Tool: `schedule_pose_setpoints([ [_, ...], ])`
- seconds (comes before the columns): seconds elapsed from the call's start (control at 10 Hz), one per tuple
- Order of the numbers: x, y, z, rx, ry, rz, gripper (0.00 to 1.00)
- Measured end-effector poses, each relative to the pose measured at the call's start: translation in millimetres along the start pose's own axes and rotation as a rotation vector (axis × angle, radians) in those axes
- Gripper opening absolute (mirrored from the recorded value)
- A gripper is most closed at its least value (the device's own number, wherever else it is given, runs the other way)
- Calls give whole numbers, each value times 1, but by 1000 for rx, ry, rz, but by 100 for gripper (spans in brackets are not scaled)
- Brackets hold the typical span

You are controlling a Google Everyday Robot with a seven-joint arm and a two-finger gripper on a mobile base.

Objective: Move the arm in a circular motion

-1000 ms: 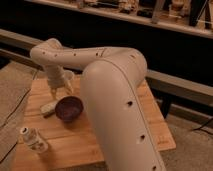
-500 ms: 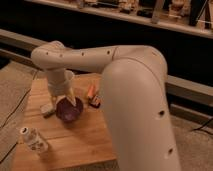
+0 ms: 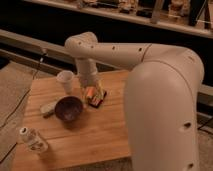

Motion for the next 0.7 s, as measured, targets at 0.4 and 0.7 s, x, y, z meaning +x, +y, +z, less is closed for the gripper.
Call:
schedule_pose_setpoints([
  [0.4,-70,73,1,74,35,-37,65],
  [0.7,-83,115,-4,51,11,-62,65],
])
